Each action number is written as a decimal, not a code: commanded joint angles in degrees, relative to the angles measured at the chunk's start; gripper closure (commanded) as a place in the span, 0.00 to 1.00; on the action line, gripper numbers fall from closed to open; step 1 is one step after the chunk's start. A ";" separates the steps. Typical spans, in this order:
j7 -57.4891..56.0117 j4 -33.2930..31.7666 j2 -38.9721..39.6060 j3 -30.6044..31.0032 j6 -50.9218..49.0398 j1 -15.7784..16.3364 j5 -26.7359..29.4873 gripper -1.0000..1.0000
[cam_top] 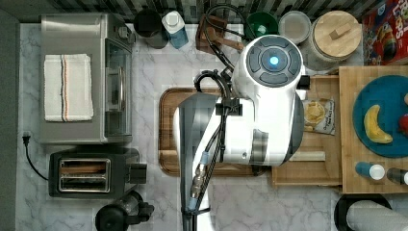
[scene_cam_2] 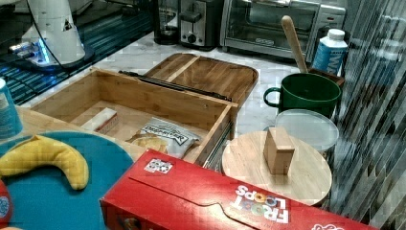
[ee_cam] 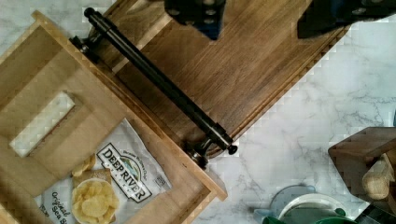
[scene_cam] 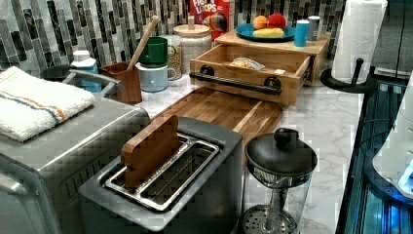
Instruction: Close the drawer.
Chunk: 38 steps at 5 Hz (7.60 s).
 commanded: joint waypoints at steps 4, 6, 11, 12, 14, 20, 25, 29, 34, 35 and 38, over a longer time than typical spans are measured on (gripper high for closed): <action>-13.48 -2.99 -1.18 0.63 1.01 -0.38 6.80 0.00; -25.50 -6.84 -2.17 2.70 2.62 1.72 5.92 0.00; -43.73 -17.66 2.52 4.96 15.16 -0.17 0.74 1.00; -44.02 -18.26 5.16 4.81 17.33 -0.56 0.47 1.00; -45.84 -23.69 7.11 5.60 26.07 -1.64 2.20 1.00; -61.17 -23.00 10.92 -0.52 32.16 -7.64 -1.25 1.00; -72.93 -13.02 14.15 -6.59 26.60 -18.18 -1.87 1.00; -84.77 1.38 22.79 -7.01 24.37 -27.55 0.31 1.00; -84.62 2.56 22.91 -6.30 25.56 -29.81 -0.82 1.00; -84.63 2.56 22.91 -6.33 25.55 -29.78 -0.81 1.00; -84.62 2.56 22.91 -6.30 25.56 -29.80 -0.83 1.00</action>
